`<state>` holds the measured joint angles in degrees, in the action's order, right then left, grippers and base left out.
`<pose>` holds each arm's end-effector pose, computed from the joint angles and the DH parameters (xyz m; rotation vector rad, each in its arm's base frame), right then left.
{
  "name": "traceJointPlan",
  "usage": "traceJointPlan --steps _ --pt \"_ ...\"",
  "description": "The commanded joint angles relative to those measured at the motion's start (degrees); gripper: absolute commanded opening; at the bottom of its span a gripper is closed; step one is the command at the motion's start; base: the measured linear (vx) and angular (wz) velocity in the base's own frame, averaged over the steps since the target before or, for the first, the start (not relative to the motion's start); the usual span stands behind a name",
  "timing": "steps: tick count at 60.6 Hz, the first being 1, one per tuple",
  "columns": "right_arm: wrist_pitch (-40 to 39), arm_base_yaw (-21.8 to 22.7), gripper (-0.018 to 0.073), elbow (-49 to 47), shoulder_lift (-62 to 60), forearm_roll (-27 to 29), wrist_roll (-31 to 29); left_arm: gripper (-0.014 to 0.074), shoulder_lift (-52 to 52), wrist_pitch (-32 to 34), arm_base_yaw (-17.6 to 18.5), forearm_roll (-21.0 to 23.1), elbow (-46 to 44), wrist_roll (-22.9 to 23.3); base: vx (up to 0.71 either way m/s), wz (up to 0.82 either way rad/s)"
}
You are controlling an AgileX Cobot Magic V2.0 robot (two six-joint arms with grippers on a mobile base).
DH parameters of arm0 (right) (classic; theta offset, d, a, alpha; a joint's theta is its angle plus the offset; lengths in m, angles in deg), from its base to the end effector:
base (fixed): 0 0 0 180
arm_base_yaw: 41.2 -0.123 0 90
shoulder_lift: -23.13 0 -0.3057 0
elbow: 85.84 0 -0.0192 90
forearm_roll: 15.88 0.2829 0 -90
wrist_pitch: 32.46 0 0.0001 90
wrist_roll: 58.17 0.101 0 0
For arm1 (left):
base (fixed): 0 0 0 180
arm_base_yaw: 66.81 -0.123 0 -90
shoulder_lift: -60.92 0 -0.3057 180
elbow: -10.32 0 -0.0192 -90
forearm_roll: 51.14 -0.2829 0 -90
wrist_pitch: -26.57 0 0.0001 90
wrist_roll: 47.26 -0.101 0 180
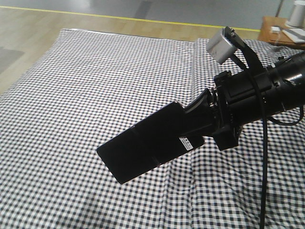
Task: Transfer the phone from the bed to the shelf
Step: 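Drive the base away from the bed holding the phone in the right gripper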
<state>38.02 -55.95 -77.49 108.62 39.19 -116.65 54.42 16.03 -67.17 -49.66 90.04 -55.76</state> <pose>0.2600 0.1492 0.3713 -1.2029 2.0393 1.0053 0.0776 0.0000 0.1834 0.1020 1.6865 0.0930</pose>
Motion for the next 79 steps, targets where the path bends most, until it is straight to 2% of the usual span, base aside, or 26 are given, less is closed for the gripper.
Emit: traceJointPlan --steps 1,79 --pt "3.18 -0.09 -0.0002 -1.54 -2.05 4.44 -0.26 0.0001 0.74 4.11 0.34 0.52 -1.27 0.33 -0.10 0.38" --pt "3.18 -0.09 -0.0002 -1.54 -2.05 4.44 -0.26 0.0001 0.74 4.11 0.34 0.52 -1.27 0.33 -0.10 0.37"
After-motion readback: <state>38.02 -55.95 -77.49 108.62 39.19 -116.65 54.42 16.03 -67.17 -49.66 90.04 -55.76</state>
